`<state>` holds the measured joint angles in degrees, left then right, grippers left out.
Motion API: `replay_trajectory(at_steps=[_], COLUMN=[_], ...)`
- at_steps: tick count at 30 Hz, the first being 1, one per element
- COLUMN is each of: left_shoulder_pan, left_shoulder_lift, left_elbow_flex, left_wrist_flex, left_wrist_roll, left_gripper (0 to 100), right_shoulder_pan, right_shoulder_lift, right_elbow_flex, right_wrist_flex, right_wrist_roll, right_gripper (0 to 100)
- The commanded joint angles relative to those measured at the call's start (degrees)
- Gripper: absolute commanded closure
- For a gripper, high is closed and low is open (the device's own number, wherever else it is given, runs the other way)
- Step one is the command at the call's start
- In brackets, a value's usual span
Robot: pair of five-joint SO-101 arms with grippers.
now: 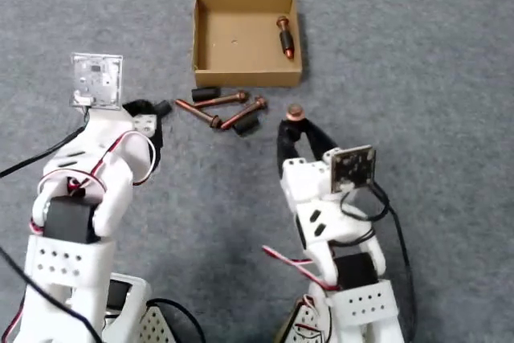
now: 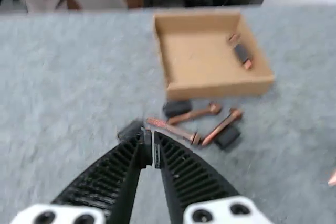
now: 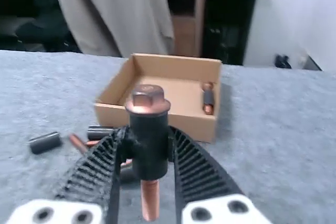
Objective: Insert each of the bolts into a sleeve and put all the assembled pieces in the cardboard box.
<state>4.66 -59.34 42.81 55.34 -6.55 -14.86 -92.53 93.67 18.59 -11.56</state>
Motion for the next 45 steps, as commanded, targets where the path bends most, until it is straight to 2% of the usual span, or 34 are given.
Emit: replay_trajectory(at_steps=[1, 6, 12, 19, 21, 24, 34, 45], left_shoulder_pan=[-0.53, -0.79, -1.23, -1.32, -2.73, -5.27, -9.93, -9.85], left_shoulder_lift=[-0.75, -0.75, -0.75, -0.75, -0.75, -0.75, -0.75, -0.75], left_elbow_flex=[1.85, 2.81, 3.6, 3.6, 3.25, 3.16, 6.07, 6.07], left_wrist_flex=[0.26, 0.35, 0.35, 0.35, 0.35, 0.09, 0.26, 0.26], left_wrist_roll=[-0.18, -0.18, -0.18, -0.35, -0.35, -0.26, -0.53, -0.35], left_gripper=[98, 98, 98, 98, 98, 98, 98, 98], right_shoulder_pan=[2.07, 2.24, 2.42, 2.95, 2.77, 2.77, 5.05, 5.32], right_shoulder_lift=[9.45, 27.65, 50.33, 72.4, 76.79, 81.45, 90.42, 114.33], right_elbow_flex=[-7.16, -11.38, -21.85, -38.55, -41.27, -45.67, -66.24, -108.26], right_wrist_flex=[-6.42, -19.78, -29.8, -32.18, -32.0, -28.22, -16.62, 18.29], right_wrist_roll=[0.44, 0.53, 0.53, 0.7, 3.08, 5.98, 6.07, 5.98], right_gripper=[99.7, 99.7, 99.7, 99.7, 99.7, 99.7, 99.7, 99.7])
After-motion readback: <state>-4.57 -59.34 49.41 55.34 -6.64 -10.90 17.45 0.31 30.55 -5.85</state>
